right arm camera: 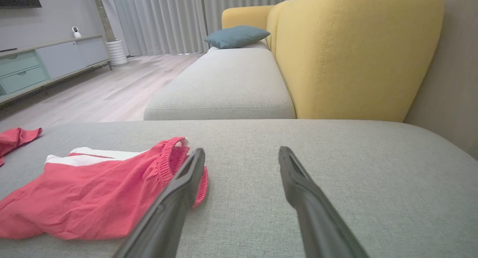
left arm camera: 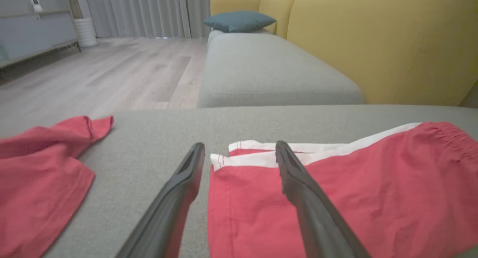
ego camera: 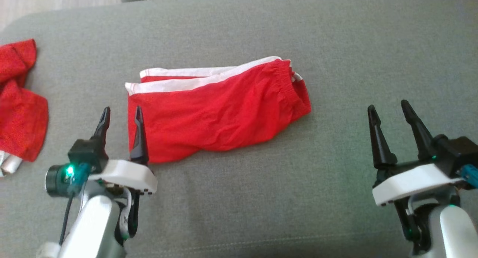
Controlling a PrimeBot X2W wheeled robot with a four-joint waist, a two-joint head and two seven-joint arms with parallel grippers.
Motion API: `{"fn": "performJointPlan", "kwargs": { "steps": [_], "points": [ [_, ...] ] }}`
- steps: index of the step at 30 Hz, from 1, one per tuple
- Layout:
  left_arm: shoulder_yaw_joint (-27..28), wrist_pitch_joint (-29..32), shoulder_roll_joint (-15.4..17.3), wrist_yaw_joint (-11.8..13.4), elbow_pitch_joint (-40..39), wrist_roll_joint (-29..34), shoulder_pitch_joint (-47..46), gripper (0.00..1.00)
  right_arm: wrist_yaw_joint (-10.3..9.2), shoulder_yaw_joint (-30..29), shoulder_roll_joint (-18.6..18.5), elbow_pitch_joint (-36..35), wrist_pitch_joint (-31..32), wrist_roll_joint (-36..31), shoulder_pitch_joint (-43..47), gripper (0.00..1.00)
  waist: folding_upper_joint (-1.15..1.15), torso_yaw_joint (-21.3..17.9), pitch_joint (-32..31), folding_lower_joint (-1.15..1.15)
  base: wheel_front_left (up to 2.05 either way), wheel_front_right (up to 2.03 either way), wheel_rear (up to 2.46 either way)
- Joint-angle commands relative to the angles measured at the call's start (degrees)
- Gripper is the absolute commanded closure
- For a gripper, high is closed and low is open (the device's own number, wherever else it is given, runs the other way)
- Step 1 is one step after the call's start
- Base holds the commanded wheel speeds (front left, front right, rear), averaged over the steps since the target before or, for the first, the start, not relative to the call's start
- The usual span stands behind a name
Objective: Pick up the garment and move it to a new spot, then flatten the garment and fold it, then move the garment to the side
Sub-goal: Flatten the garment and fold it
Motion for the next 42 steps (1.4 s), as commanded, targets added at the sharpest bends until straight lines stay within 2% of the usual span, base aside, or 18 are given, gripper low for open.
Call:
{"fn": "performJointPlan", "kwargs": {
  "steps": [1,8,23,27,35,38,42],
  "points": [
    [1.93,-0.88,2.06,0.82,-4.79,1.41,0.37,0.00,0.42,0.84,-0.71,-2.70,0.67,-0.64,0.76,0.00,0.00,0.56,-1.29,0.00,0.00,0.00,0.00],
    [1.06,-0.90,3.73,2.41,-10.99,3.93,4.99,0.00,0.42,0.08,-0.63,-4.05,1.95,-1.17,2.67,0.00,0.00,1.10,-2.77,0.00,0.00,0.00,0.00],
    [0.21,0.32,4.12,3.05,-13.66,4.02,4.62,0.00,0.42,-0.45,-0.93,-3.84,3.42,-0.38,1.48,0.00,0.00,2.68,-0.85,0.00,0.00,0.00,0.00],
    [-0.73,0.21,3.63,2.63,-14.02,4.53,2.41,0.00,0.42,2.79,-2.78,-0.15,5.40,1.66,-2.81,0.00,0.00,4.11,1.69,0.00,0.00,0.00,0.00],
    [-3.15,-0.65,1.17,1.32,-13.07,5.28,-2.04,0.00,0.42,11.57,-5.09,11.27,8.51,3.99,-17.58,0.00,0.00,7.56,7.23,0.00,0.00,0.00,0.00],
    [-3.61,-0.98,0.14,1.02,-12.24,5.31,-3.05,0.00,0.42,12.53,-5.13,16.23,9.99,3.90,-21.57,0.00,0.00,8.58,8.29,0.00,0.00,0.00,0.00],
    [-3.89,-1.25,-0.73,0.58,-11.41,5.52,-3.95,0.00,0.42,10.21,-5.26,21.63,12.18,2.29,-24.39,0.00,0.00,9.59,9.20,0.00,0.00,0.00,0.00]
  ]
}}
